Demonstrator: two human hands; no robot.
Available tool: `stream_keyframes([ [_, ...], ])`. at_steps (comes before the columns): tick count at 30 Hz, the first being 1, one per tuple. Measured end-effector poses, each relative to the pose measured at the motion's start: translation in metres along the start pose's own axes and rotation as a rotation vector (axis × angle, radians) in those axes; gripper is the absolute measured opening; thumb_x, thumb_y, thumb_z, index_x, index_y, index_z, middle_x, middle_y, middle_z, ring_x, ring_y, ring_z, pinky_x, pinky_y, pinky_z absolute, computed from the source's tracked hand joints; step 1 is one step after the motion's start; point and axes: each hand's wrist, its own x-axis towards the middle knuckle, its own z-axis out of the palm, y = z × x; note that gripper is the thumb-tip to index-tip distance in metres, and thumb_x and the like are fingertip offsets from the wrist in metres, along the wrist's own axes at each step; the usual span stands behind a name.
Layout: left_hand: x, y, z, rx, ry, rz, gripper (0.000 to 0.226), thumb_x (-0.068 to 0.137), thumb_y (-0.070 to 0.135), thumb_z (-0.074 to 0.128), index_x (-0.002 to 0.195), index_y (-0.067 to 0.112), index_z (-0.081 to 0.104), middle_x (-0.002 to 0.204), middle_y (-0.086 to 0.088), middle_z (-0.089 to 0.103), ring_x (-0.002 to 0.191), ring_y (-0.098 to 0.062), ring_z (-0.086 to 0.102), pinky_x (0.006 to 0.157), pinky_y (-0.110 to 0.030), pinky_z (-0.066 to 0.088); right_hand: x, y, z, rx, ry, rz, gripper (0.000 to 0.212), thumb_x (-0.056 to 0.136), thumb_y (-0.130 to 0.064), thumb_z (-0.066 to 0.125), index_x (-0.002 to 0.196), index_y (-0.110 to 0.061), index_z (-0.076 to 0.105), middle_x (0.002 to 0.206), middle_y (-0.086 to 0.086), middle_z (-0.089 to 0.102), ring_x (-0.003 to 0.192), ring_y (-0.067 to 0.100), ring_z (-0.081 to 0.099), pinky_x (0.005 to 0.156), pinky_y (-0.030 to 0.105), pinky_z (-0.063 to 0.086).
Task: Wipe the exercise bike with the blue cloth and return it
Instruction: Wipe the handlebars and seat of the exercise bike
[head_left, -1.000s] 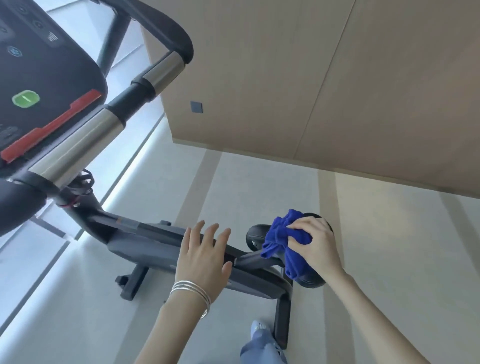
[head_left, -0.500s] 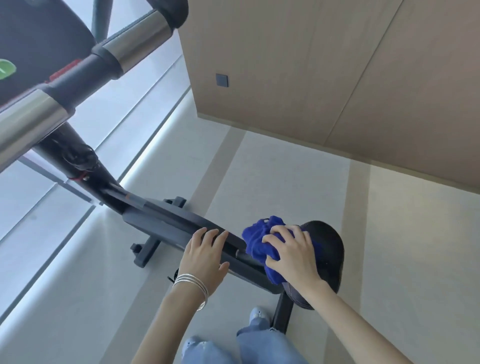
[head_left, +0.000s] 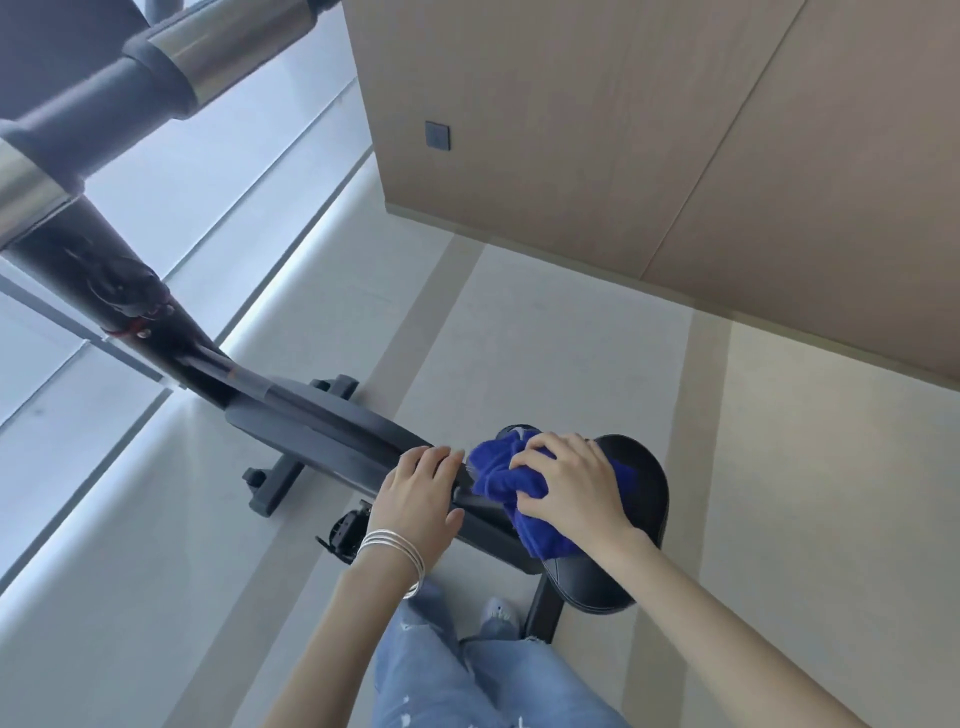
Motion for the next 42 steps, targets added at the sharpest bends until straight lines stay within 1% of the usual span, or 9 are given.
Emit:
stream_keyframes([
  [3,0.012,0.003,0.004,0.007,0.007,0.054,0.066,0.088,0.037,0.055,0.144,0.026,0.023,0.149,0.007,0.031,0.137,-0.018,0.026,0.111,-0.032,0.028,-0.038,0.024,-0.007,0.008,0.135,0.061,0.031,0.055,-0.021,0.077,0.085,-0.025,0.070,0.093,-0.007,0.067,0.082,0.023,0.062,0.070,0.035,0.050],
  [7,0.026,0.011,0.011,0.014,-0.025,0.123,0.066,0.087,0.036,0.057,0.143,0.024,0.024,0.149,0.005,0.031,0.136,-0.019,0.028,0.111,-0.032,0.028,-0.082,0.055,-0.006,0.054,0.304,0.228,0.034,0.058,-0.015,0.081,0.089,-0.023,0.071,0.096,-0.005,0.066,0.082,0.024,0.060,0.069,0.031,0.052],
  [11,0.040,0.019,0.018,0.056,-0.047,0.164,0.072,0.086,0.037,0.060,0.145,0.021,0.022,0.150,0.004,0.029,0.137,-0.019,0.027,0.111,-0.032,0.027,-0.081,0.052,0.005,0.024,0.378,0.321,0.032,0.060,-0.014,0.083,0.090,-0.020,0.073,0.096,0.000,0.067,0.080,0.028,0.059,0.069,0.037,0.052],
  [17,0.057,0.032,0.021,0.106,-0.082,0.213,0.068,0.083,0.036,0.064,0.140,0.021,0.031,0.145,0.004,0.035,0.134,-0.018,0.032,0.108,-0.030,0.030,-0.037,0.066,-0.004,0.045,0.293,0.363,0.026,0.068,-0.032,0.077,0.092,-0.022,0.073,0.098,-0.003,0.066,0.086,0.027,0.057,0.072,0.037,0.047],
  [23,0.060,0.041,0.021,0.106,-0.125,0.168,0.058,0.083,0.029,0.065,0.133,0.020,0.039,0.135,0.003,0.044,0.124,-0.019,0.042,0.095,-0.031,0.044,-0.007,0.078,-0.015,0.147,0.132,0.610,0.034,0.077,-0.048,0.063,0.107,-0.032,0.066,0.112,-0.007,0.058,0.105,0.024,0.052,0.089,0.038,0.036],
  [26,0.058,0.041,0.021,0.099,-0.120,0.164,0.056,0.084,0.027,0.064,0.133,0.020,0.039,0.134,0.002,0.045,0.123,-0.019,0.042,0.094,-0.032,0.046,-0.029,0.067,-0.010,0.036,0.093,0.566,0.047,0.077,-0.059,0.057,0.118,-0.038,0.056,0.124,-0.010,0.050,0.114,0.024,0.046,0.094,0.044,0.031],
  [30,0.056,0.039,0.026,0.080,-0.088,0.168,0.055,0.085,0.025,0.061,0.135,0.021,0.037,0.136,0.004,0.043,0.124,-0.017,0.041,0.095,-0.030,0.045,-0.083,0.045,0.010,-0.014,0.150,0.472,0.062,0.069,-0.067,0.056,0.125,-0.040,0.049,0.136,-0.004,0.045,0.123,0.031,0.041,0.092,0.052,0.042],
  [36,0.057,0.039,0.029,0.025,-0.073,0.137,0.054,0.085,0.024,0.063,0.134,0.022,0.040,0.135,0.005,0.044,0.125,-0.017,0.040,0.094,-0.030,0.046,-0.065,0.050,0.012,-0.132,0.256,0.418,0.047,0.064,-0.047,0.072,0.106,-0.028,0.065,0.118,0.001,0.061,0.101,0.037,0.054,0.072,0.048,0.048],
  [42,0.057,0.037,0.030,-0.004,-0.064,0.116,0.053,0.082,0.023,0.067,0.130,0.024,0.044,0.131,0.007,0.047,0.123,-0.016,0.041,0.090,-0.033,0.049,-0.053,0.058,0.010,-0.142,0.242,0.412,0.041,0.070,-0.050,0.064,0.104,-0.028,0.064,0.114,-0.001,0.061,0.095,0.032,0.052,0.073,0.043,0.045],
])
